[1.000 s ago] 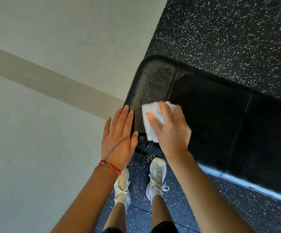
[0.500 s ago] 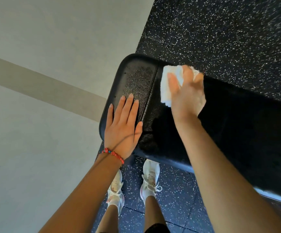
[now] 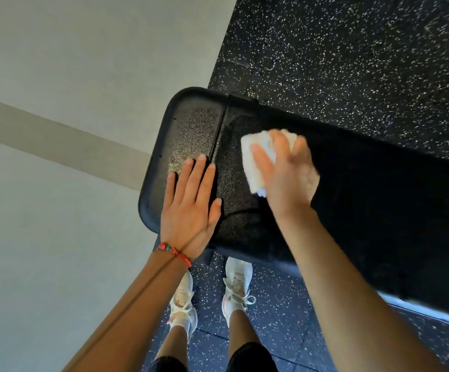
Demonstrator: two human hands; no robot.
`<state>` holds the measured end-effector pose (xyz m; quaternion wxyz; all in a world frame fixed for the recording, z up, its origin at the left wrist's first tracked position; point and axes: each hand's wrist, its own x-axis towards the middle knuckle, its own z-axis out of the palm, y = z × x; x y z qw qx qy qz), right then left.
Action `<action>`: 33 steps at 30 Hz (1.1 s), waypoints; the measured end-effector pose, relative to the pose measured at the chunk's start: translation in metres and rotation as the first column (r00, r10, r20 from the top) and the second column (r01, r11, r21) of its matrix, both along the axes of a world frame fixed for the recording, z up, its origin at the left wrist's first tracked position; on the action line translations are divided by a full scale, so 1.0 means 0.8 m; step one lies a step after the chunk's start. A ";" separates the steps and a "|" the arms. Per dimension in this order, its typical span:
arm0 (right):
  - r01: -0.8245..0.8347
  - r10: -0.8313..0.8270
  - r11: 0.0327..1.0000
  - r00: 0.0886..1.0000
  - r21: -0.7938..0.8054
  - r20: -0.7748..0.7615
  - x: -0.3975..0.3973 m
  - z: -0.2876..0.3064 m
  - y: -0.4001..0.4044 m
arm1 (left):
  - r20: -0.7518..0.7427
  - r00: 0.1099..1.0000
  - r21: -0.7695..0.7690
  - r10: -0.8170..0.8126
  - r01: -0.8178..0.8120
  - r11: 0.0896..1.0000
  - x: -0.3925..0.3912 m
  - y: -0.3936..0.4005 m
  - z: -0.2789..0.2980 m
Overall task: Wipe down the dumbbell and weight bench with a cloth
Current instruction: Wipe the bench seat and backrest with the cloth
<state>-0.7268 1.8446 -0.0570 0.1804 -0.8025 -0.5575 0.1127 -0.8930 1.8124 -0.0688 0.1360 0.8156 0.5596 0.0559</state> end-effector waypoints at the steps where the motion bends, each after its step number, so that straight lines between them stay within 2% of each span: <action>1: 0.036 -0.036 0.999 0.999 -0.020 0.003 0.005 -0.001 0.010 | -0.002 1.000 -0.002 -0.004 0.004 1.000 0.006 -0.002 0.000; 3: 0.058 -0.058 0.998 0.998 -0.002 0.010 0.008 -0.003 0.011 | -0.019 1.000 -0.015 -0.003 0.003 1.000 0.014 -0.006 -0.001; 6: 0.061 -0.060 0.995 0.998 0.073 -0.016 -0.002 0.000 -0.038 | -0.042 0.999 -0.022 0.016 -0.017 1.000 0.021 -0.009 0.000; 10: -0.065 0.059 0.996 0.994 0.062 0.095 -0.003 0.002 -0.119 | -0.032 0.999 -0.013 0.006 -0.006 1.000 0.025 -0.014 0.001; 13: -0.158 0.145 0.984 0.978 0.083 0.151 0.019 -0.002 -0.113 | -0.019 0.998 0.010 -0.066 0.067 0.998 0.027 -0.020 0.003; 19: 0.209 -0.206 0.978 0.973 -0.020 0.104 0.053 -0.005 -0.053 | -0.025 0.986 0.006 -0.163 0.163 0.987 0.029 -0.031 -0.002; 23: 0.218 -0.226 0.973 0.967 0.078 0.117 0.028 -0.005 -0.119 | -0.033 0.987 -0.008 -0.155 0.155 0.988 0.029 -0.034 -0.001; 27: 0.164 -0.175 0.983 0.970 0.079 0.167 0.019 -0.006 -0.178 | -0.046 0.988 -0.022 -0.149 0.148 0.989 0.035 -0.037 0.002; 31: 0.139 -0.157 0.985 0.969 0.105 0.189 0.032 -0.005 -0.149 | -0.031 0.982 -0.007 -0.186 0.185 0.983 0.051 -0.039 0.001; 33: 0.196 -0.204 0.978 0.969 0.072 0.139 0.044 -0.004 -0.116 | -0.029 0.983 -0.009 -0.183 0.182 0.983 0.059 -0.039 -0.002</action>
